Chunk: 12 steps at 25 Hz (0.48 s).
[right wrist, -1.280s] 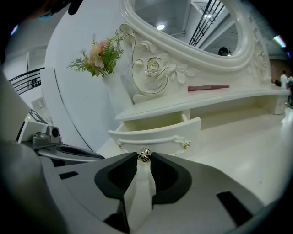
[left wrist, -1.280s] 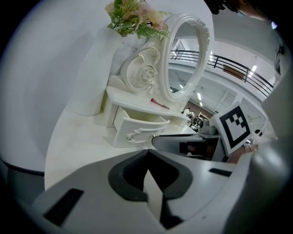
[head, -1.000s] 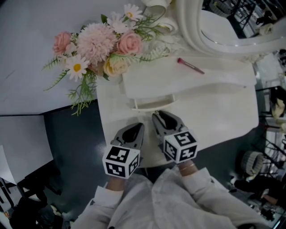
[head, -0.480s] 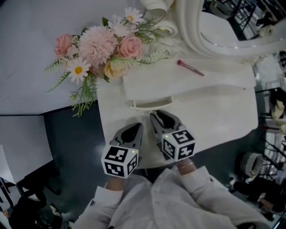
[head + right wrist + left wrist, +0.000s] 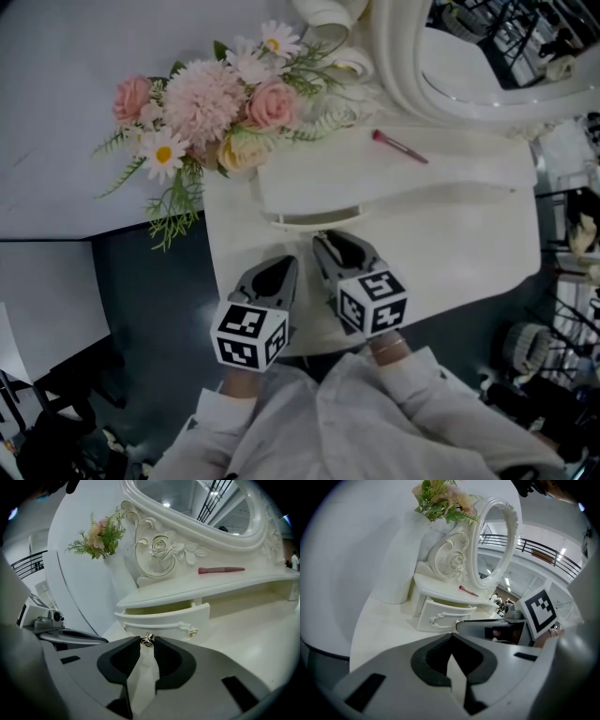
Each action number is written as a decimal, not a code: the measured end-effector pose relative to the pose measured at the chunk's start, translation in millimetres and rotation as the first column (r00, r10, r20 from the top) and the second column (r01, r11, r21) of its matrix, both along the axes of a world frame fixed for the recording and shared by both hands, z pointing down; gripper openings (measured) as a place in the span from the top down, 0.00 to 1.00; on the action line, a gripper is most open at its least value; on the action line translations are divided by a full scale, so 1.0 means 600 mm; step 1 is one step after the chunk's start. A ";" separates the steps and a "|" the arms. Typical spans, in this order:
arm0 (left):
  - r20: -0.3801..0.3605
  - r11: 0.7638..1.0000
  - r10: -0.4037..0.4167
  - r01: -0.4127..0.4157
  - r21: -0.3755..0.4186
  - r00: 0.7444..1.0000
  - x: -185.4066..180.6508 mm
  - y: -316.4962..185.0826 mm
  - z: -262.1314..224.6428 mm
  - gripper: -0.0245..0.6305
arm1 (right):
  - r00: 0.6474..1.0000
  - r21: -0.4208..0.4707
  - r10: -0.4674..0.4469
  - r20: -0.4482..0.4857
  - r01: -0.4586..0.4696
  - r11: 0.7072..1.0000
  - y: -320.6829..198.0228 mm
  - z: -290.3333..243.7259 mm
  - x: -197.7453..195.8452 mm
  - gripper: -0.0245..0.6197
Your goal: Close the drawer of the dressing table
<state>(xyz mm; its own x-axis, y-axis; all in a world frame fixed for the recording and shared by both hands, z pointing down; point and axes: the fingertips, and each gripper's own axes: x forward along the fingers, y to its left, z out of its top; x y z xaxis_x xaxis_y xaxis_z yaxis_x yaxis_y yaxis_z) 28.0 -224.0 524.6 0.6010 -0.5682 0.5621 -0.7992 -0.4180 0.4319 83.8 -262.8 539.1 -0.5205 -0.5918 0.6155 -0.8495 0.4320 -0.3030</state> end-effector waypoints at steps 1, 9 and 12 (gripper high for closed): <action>0.001 1.000 0.000 0.000 -0.002 1.000 0.000 0.000 0.001 0.95 | 1.000 0.000 -0.001 -0.001 0.001 1.000 -0.001 0.000 0.000 0.82; -0.003 1.000 -0.005 0.005 -0.003 1.000 0.004 -0.006 0.000 0.95 | 1.000 0.006 -0.013 -0.006 0.013 1.000 -0.010 -0.001 -0.001 0.82; -0.004 1.000 -0.011 0.011 0.000 1.000 0.005 -0.009 -0.003 0.95 | 1.000 0.004 -0.015 -0.008 0.015 1.000 -0.012 -0.001 -0.001 0.82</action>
